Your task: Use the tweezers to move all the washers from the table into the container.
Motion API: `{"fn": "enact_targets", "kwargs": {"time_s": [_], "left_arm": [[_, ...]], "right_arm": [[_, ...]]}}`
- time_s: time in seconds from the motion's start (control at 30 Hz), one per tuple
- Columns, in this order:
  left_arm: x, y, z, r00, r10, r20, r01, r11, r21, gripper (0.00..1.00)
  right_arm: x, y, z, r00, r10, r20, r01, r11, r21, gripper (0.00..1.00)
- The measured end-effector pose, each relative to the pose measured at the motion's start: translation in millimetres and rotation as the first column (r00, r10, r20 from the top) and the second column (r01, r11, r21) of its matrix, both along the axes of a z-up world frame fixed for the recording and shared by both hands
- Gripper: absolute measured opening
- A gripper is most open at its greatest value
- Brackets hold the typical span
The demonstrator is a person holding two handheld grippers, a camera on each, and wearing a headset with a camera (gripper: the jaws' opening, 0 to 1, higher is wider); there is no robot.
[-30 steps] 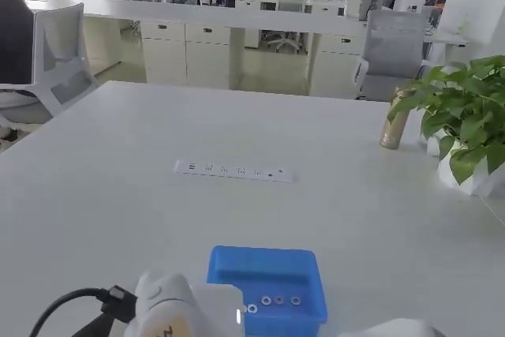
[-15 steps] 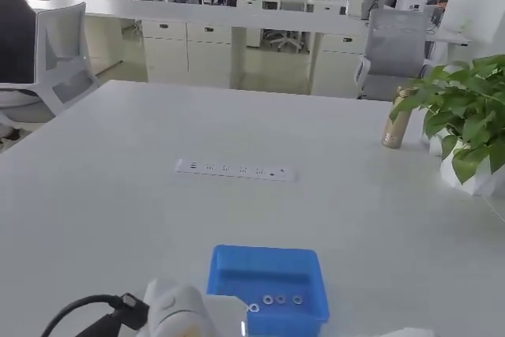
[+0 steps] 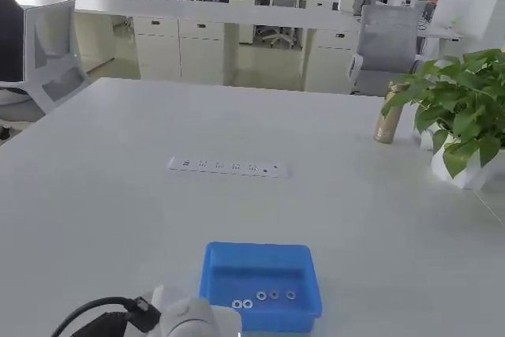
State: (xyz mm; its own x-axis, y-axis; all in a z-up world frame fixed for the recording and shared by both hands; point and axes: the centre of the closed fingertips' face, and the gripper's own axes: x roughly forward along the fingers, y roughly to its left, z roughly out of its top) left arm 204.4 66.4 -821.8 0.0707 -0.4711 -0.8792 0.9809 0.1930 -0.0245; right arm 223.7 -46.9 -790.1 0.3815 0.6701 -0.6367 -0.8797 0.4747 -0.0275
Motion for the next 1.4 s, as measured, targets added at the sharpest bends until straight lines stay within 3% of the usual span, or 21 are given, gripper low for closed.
{"fn": "enact_targets", "kwargs": {"time_s": [0.07,0.33,0.43,0.63,0.7,0.83,1.07,1.17,1.4], "left_arm": [[0.1,2.1,-4.7,1.0,0.0,-0.01,0.0,1.0,0.021,0.0],[1.4,5.9,-16.5,0.999,-0.005,-0.04,0.009,0.994,0.112,0.0],[1.5,10.0,-22.4,0.999,-0.016,-0.048,0.024,0.986,0.167,0.0],[0.2,11.7,-28.5,0.997,-0.016,-0.08,0.033,0.976,0.217,0.0],[-0.6,12.9,-30.5,0.996,-0.021,-0.089,0.042,0.969,0.243,0.0],[0.1,22.5,-36.7,0.993,-0.07,-0.096,0.099,0.935,0.341,0.0],[-3.5,25.3,-43.1,0.989,-0.087,-0.121,0.129,0.907,0.401,0.0],[-2.3,30.9,-44.6,0.988,-0.103,-0.116,0.144,0.887,0.439,0.0],[-5.3,32.4,-45.5,0.99,-0.085,-0.114,0.127,0.894,0.43,0.0]], "right_arm": [[-1.0,-1.2,0.4,0.999,-0.023,-0.028,0.023,1.0,0.02,0.66],[-0.4,-5.2,0.6,0.998,-0.057,-0.018,0.057,0.998,0.003,0.74],[0.1,-7.2,0.8,0.997,-0.07,-0.019,0.07,0.998,0.006,0.75],[-0.1,-15.2,-5.7,0.99,-0.13,-0.063,0.13,0.991,0.0,0.75],[-2.0,-16.8,-8.8,0.986,-0.145,-0.08,0.145,0.989,-0.008,0.77],[-6.3,-19.8,-15.2,0.982,-0.158,-0.1,0.156,0.987,-0.027,0.78],[-7.7,-26.1,-21.3,0.974,-0.186,-0.131,0.182,0.982,-0.044,0.79],[-7.7,-26.2,-21.0,0.973,-0.19,-0.133,0.186,0.982,-0.042,0.8],[-7.5,-24.5,-21.5,0.974,-0.185,-0.135,0.181,0.983,-0.042,0.8]]}}
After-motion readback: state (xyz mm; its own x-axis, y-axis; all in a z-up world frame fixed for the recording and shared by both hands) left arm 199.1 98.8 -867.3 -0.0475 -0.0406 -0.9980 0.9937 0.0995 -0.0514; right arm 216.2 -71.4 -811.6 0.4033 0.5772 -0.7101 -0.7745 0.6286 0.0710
